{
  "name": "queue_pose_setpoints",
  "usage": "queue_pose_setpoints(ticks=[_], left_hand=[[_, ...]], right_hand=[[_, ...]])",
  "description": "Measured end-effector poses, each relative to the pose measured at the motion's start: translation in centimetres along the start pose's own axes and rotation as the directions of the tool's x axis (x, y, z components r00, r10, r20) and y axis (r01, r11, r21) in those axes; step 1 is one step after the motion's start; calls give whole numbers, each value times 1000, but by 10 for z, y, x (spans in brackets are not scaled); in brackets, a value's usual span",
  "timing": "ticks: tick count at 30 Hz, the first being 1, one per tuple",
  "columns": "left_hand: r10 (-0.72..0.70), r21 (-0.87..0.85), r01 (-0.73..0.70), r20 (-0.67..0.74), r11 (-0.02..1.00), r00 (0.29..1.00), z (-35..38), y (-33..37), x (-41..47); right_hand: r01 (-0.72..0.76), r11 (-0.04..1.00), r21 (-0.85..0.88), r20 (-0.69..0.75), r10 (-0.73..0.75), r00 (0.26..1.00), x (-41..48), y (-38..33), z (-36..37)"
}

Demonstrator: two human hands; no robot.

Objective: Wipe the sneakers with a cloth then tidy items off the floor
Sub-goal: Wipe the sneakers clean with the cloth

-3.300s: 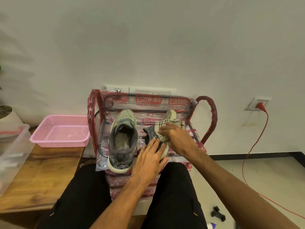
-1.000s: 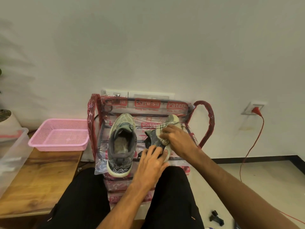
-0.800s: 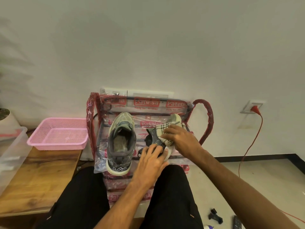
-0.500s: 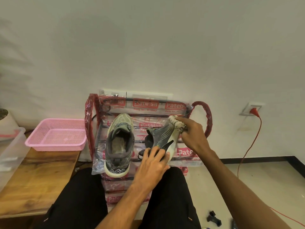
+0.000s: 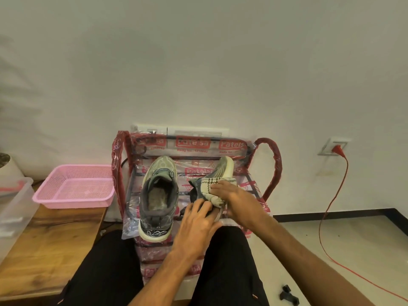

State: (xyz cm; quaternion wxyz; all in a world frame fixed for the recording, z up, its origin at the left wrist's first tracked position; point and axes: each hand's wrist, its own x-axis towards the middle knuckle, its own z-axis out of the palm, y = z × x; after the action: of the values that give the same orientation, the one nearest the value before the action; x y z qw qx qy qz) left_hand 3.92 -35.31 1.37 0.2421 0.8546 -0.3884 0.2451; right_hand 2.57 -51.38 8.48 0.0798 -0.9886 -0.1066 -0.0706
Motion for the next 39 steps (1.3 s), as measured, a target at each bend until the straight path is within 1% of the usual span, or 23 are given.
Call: queue_pose_setpoints(ticks=[2, 4, 5, 7, 9, 10, 12, 14, 16, 19, 21, 22, 25, 26, 28, 30, 32, 33, 36, 39], left_hand=[[21, 29, -22, 12, 999, 1000, -1, 0, 1], [32, 35, -33, 18, 999, 999, -2, -1, 3], [31, 30, -31, 18, 999, 999, -2, -1, 2], [27, 10, -27, 6, 1000, 1000, -2, -3, 1], [39, 8, -39, -3, 999, 999, -3, -4, -1], [51, 20, -51, -1, 999, 999, -3, -2, 0], [73, 49, -74, 12, 996, 997, -3, -1, 4], [65, 54, -66, 16, 996, 998, -2, -1, 7], [47, 32, -48, 19, 998, 999, -3, -4, 6], [46, 30, -46, 1, 999, 999, 0, -6, 2], [61, 36, -60, -18, 998, 998, 3, -3, 1], [73, 41, -72, -21, 997, 997, 5, -2, 2], [87, 65, -84, -39, 994, 995, 5, 1, 4], [81, 57, -79, -44, 995, 996, 4, 0, 4], [65, 40, -64, -41, 997, 997, 3, -3, 1], [63, 31, -62, -42, 998, 997, 4, -5, 0], [76, 31, -75, -31, 997, 997, 7, -2, -1], [82, 44, -81, -28, 996, 996, 8, 0, 0], [105, 84, -103, -22, 991, 994, 9, 3, 4], [122, 97, -119, -25, 988, 992, 8, 4, 6]], right_hand=[[-23, 996, -89, -79, 16, 997, 4, 15, -1], [-64, 993, -96, -125, 51, 991, 9, 16, -3], [-41, 996, -77, -110, 33, 993, 9, 11, -1], [69, 997, -33, -43, -70, 997, 5, 2, 4], [149, 988, -39, -13, -150, 989, 2, 6, 2], [143, 987, -72, -18, -145, 989, 4, 13, 0], [74, 987, -143, -53, -83, 995, 14, 23, -5], [32, 983, -183, -96, -50, 994, 24, 18, -6], [70, 985, -155, -40, -77, 996, 30, 6, 2], [202, 976, -79, 94, -194, 976, 24, -1, 5], [257, 957, -137, 87, -247, 965, 24, 10, -1], [250, 950, -187, 56, -244, 968, 27, 16, -4], [153, 943, -296, 1, -160, 987, 37, 26, -6], [139, 947, -289, -12, -148, 989, 39, 23, -4], [146, 965, -216, 6, -149, 989, 36, 12, 5], [227, 964, -141, 32, -225, 974, 25, 5, 11], [295, 945, -145, 45, -291, 956, 17, 10, 7], [299, 937, -182, 31, -298, 954, 17, 16, 5], [205, 917, -342, 3, -217, 976, 27, 32, -5], [122, 920, -372, -21, -140, 990, 34, 29, -7]])
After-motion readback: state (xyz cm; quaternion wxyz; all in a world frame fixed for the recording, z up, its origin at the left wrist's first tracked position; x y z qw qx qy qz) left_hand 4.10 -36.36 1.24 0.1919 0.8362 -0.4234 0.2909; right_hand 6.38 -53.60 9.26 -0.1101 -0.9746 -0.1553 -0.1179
